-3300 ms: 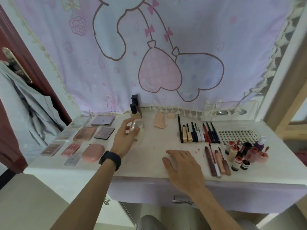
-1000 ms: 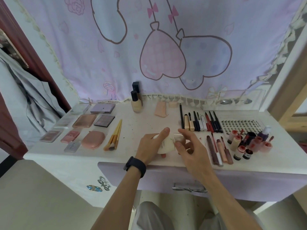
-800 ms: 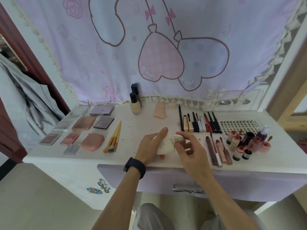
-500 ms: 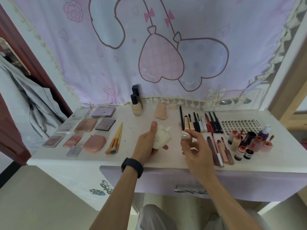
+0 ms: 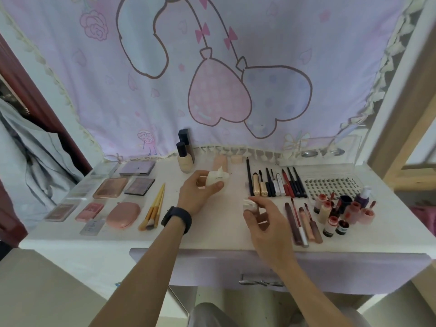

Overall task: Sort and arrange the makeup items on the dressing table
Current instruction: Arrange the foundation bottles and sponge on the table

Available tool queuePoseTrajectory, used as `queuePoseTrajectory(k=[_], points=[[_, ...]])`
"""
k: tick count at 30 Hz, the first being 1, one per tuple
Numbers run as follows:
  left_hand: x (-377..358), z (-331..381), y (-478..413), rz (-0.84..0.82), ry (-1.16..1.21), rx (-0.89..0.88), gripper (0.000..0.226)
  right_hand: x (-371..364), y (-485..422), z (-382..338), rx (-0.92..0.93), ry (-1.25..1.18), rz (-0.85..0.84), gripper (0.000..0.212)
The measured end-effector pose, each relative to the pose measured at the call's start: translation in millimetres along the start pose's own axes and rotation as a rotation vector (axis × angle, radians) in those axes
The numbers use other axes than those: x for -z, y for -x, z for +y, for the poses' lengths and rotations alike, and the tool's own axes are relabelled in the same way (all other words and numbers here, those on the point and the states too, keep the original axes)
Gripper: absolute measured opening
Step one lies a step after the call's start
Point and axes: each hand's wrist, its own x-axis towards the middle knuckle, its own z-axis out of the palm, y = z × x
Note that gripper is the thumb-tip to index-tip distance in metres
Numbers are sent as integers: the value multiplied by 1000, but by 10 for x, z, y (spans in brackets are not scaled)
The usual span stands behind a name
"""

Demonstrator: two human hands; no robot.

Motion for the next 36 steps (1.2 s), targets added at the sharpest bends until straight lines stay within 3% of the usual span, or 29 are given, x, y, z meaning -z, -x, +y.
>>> queuePoseTrajectory(k=[5,12,19,23,36], points=[[-65,-160,-158,48,-78,9,30,11,4,-1,3,12,0,29],[-51,-342,-214,41,-178,-35,43,27,-61,-74,-102,31,-63,29],[-46,-371,-234,25,-266,-92,40,39,-756,-262,-24,535,-125,19],[-43,-435,-261,35,-283,-120,39,-29,-1138,-239,-75,795,-195,24],[-82,-486,-303,60,-346,-153,36,-217,-1346,-247,-98,931,-331,25]])
